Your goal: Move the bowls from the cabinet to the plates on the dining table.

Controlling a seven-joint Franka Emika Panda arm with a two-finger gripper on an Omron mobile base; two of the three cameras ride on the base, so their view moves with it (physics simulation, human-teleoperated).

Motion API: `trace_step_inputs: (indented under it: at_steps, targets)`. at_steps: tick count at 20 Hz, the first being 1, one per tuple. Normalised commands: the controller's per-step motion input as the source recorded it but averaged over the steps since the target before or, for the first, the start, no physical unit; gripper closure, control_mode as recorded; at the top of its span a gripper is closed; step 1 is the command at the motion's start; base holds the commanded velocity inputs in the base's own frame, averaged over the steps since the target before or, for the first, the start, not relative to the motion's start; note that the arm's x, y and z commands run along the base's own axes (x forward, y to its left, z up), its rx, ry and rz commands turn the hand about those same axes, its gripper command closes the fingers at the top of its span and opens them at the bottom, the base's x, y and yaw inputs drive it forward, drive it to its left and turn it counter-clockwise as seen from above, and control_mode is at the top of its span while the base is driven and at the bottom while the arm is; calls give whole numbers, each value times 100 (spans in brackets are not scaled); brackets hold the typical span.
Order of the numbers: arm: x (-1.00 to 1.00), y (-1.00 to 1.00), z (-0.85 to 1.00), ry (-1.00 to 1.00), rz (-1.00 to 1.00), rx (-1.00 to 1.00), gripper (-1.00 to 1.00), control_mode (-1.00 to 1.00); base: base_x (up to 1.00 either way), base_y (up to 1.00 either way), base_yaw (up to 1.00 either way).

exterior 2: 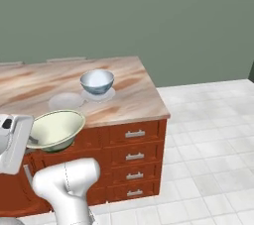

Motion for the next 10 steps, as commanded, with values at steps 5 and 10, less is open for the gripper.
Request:
trace_step_inputs:
  at_steps: [5, 10]
  targets:
    - [0, 0, 0, 0, 0, 0, 100, 100, 45, 39, -4]
    - [0, 0, 0, 0, 0, 0, 100, 100, 27, 26, -5]
